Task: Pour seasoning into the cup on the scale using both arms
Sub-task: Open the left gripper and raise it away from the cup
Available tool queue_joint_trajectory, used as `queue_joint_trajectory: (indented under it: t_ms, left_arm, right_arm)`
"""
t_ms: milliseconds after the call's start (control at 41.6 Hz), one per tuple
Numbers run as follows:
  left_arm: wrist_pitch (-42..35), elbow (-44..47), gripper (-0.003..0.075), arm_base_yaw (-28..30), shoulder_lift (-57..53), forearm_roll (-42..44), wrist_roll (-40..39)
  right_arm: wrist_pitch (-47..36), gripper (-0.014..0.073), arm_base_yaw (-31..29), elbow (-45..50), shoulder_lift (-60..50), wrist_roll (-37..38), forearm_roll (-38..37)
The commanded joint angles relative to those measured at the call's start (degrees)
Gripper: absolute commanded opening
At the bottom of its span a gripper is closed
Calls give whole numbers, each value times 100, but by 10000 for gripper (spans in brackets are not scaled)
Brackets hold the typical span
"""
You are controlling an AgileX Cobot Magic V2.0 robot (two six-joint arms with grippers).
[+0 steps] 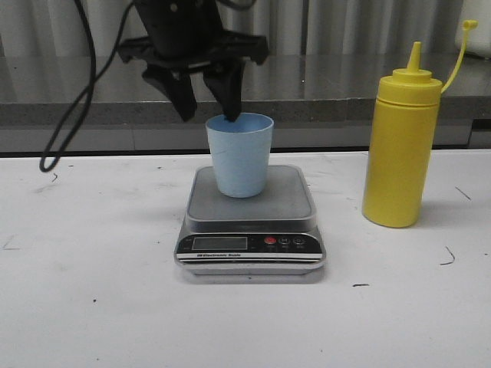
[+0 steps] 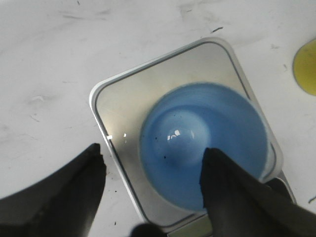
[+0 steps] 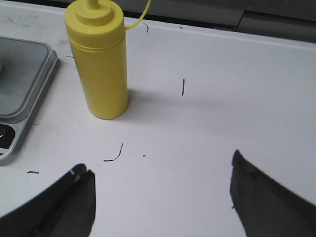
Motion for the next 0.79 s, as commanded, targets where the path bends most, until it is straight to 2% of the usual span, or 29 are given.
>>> queue_joint_trajectory:
  t_ms: [0,240,770]
  left_arm:
    - [-53,-7,418,-17,-903,35,172]
    - [-434,1126,418,-17,-2395,740,148]
    - [-1035,4047,418,-17,-5917,559,115]
  right_arm:
    - [-358,581,15,-205,38,-41,-71]
    - [-358,581,15,-205,38,-41,-71]
    - [-358,581,15,-205,38,-41,-71]
